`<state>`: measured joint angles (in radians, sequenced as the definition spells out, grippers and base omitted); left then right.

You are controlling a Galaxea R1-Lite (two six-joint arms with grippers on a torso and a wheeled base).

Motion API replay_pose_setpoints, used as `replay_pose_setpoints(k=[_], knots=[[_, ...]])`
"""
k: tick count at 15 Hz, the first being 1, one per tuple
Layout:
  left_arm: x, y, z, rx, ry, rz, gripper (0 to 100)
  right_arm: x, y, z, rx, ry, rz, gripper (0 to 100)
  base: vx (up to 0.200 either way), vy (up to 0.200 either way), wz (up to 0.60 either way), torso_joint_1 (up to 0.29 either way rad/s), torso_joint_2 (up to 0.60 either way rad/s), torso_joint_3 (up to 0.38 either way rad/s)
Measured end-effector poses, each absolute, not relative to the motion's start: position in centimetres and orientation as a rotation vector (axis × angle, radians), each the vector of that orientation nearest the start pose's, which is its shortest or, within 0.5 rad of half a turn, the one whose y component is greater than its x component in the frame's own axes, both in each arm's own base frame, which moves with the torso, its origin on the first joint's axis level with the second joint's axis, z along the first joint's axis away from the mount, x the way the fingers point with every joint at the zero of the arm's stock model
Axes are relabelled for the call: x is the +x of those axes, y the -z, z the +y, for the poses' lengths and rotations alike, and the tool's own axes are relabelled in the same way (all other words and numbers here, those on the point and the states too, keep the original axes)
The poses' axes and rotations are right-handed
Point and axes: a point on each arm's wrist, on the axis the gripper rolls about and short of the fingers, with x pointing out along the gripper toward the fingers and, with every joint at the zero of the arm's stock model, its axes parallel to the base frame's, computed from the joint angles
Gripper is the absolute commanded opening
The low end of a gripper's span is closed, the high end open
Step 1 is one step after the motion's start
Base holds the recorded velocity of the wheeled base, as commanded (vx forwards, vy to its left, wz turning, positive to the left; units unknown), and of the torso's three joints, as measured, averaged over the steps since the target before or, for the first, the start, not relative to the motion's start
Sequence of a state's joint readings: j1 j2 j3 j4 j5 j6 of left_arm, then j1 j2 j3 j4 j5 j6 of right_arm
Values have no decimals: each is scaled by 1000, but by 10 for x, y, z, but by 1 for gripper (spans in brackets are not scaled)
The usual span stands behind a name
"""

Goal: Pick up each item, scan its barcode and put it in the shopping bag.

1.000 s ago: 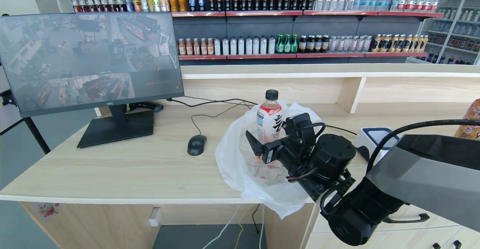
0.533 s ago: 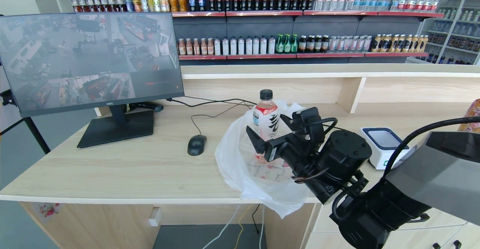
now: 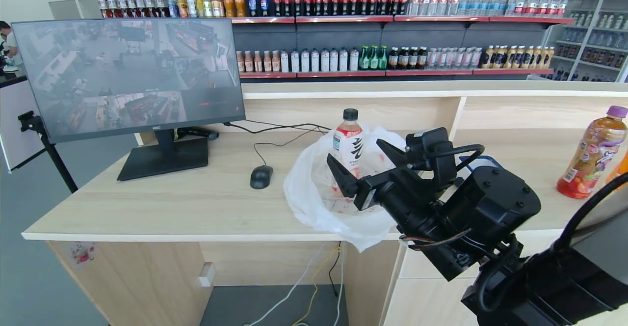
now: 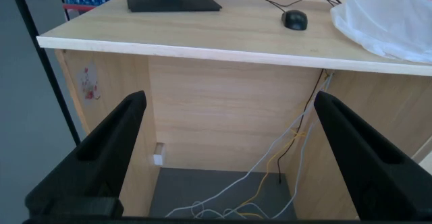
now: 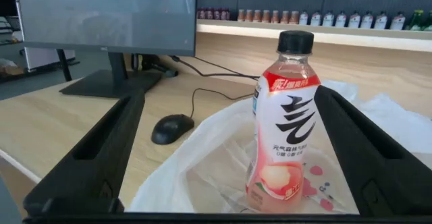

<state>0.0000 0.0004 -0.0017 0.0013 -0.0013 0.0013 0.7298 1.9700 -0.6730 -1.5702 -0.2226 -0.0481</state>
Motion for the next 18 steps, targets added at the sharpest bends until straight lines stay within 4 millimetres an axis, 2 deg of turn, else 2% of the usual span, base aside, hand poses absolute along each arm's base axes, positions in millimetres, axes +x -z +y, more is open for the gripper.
replay_pose_setpoints(k=[4, 12, 18], knots=[[-23, -76, 0, 2, 2, 0, 100, 248, -162, 220, 102, -448, -263, 100, 0, 0, 0, 0, 0, 0], [-23, -76, 0, -5, 1, 0, 100, 240, -152, 213, 115, -424, -207, 100, 0, -200, 0, 8, 5, 1], [-23, -76, 0, -5, 2, 0, 100, 241, -149, 205, 123, -404, -188, 100, 0, -200, 0, 2, 2, 1]])
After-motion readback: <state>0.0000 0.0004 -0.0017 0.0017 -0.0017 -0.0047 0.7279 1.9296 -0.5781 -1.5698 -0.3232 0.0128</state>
